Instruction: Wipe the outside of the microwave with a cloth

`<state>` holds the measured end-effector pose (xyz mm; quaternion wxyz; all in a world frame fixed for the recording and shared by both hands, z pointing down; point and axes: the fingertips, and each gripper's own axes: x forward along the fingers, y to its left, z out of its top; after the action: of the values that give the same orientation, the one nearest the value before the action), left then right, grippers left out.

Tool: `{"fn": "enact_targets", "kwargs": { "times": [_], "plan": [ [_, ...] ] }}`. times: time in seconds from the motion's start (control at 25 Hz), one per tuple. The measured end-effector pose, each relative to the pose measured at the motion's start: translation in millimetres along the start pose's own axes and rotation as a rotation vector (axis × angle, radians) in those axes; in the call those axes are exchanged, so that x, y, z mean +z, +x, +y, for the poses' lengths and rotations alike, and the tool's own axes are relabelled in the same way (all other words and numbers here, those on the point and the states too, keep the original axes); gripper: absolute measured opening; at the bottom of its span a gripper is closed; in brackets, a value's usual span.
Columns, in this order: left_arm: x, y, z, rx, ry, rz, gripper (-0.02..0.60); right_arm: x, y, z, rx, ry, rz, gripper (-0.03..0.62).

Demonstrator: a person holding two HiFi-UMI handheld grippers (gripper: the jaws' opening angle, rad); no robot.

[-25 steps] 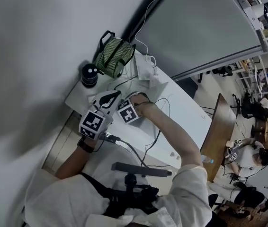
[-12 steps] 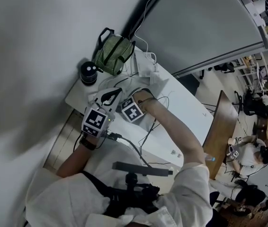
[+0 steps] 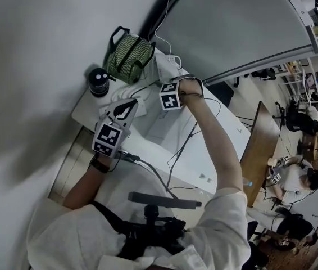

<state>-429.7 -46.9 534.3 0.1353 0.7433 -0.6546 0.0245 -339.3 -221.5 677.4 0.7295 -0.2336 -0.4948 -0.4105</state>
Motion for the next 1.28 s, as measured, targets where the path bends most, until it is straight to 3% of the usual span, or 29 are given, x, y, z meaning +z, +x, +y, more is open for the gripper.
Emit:
{"fn": "enact_targets", "kwargs": {
  "times": [0.24,0.44,0.56,0.64,0.72,0.92,1.04,1.16,1.28],
  "plan": [
    [-9.5,2.3,9.5,0.030,-0.007,0.017,0.006,66.3,-40.3,74.0,0.122,-0.179,-0.167,0.021],
    [-11.3,4.5,21.1,0.050,-0.006,0.022,0.006,117.4,-99.5,164.5,0.375,-0.302,-0.380,0.023],
    [-10.4,5.3,22.3,0.048,-0.006,0.022,0.006,129.9,-122.1,183.4,0.483,-0.298,-0.501,0.023],
    [-10.1,5.0,19.9,0.041,-0.001,0.025,0.006,118.0,-111.6,167.8,0.435,-0.265,-0.461,0.023],
    [-9.5,4.1,16.7,0.029,0.008,0.027,0.006,89.0,-86.9,136.6,0.328,-0.206,-0.340,0.021],
    [-9.9,3.1,11.4,0.009,0.007,0.023,0.006,-6.9,-43.4,42.9,0.057,0.082,-0.083,0.022],
    [-9.9,7.1,10.5,-0.009,0.007,0.035,0.006,-49.7,-39.9,9.0,-0.042,0.218,-0.036,0.023],
    [-10.7,14.3,11.0,-0.031,0.014,0.044,0.006,-50.2,-48.3,19.4,-0.047,0.206,-0.043,0.021],
    [-10.0,22.5,12.4,-0.053,0.039,0.050,0.006,-15.5,-75.3,49.6,-0.100,0.051,-0.058,0.023]
  ]
}}
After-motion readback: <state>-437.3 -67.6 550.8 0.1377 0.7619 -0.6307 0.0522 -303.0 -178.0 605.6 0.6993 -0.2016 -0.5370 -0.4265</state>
